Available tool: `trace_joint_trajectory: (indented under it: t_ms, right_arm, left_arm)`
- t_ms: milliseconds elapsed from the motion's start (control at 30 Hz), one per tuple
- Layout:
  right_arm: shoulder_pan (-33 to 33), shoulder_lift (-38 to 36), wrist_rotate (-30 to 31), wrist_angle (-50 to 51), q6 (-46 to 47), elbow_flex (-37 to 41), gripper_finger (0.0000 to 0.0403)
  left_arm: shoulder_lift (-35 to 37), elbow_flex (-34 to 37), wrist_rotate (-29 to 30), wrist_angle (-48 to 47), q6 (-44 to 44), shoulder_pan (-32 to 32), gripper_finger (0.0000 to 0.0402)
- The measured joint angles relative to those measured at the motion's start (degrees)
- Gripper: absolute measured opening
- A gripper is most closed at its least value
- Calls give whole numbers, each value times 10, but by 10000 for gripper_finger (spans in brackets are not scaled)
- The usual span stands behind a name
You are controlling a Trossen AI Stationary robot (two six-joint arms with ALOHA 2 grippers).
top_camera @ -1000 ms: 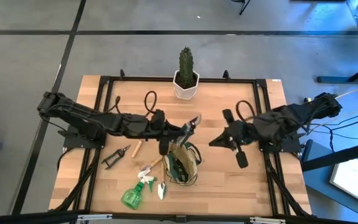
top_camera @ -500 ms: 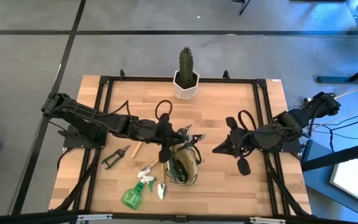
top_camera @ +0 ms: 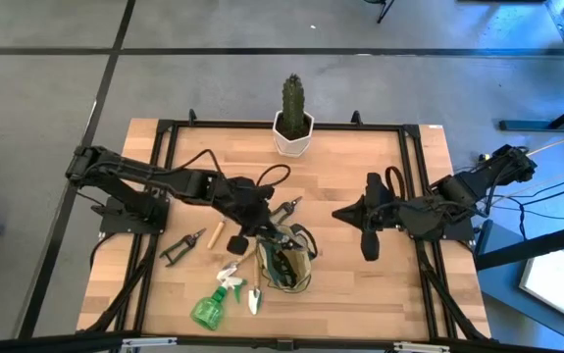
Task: Pick & Place Garden tools in Gardening bag
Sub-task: Put the green shears into the green gardening bag
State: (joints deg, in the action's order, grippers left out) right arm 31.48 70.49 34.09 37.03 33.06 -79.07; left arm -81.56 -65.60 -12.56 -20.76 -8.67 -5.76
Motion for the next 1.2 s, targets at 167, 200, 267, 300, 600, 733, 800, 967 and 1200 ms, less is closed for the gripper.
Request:
trace_joint_trajectory:
  t_ms: [167,200,267,300,600,733,800,967,1200]
  right_arm:
    - [-1,15,29,-9,57,0,0]
    - [-1,21,30,-16,68,0,0]
    - [0,32,29,-28,78,0,0]
    - [0,37,30,-31,81,0,0]
    - [-3,69,28,-35,119,0,0]
    - [-3,78,28,-46,130,0,0]
    - [-3,83,28,-57,130,0,0]
    - [-6,96,27,-70,130,0,0]
    - [-11,102,18,-82,130,1,0]
  left_arm:
    - [-7,-1,-22,2,-78,26,44]
    - [-11,0,-25,1,-91,29,44]
    - [-22,0,-30,0,-114,29,44]
    - [-28,0,-31,3,-126,28,44]
    - [-79,0,-28,36,-209,-11,44]
    - [-86,-1,8,50,-251,-20,44]
    - [-87,0,8,45,-262,-18,44]
    - [-114,-1,9,61,-271,-9,44]
    - [-162,-64,16,-35,-322,-13,44]
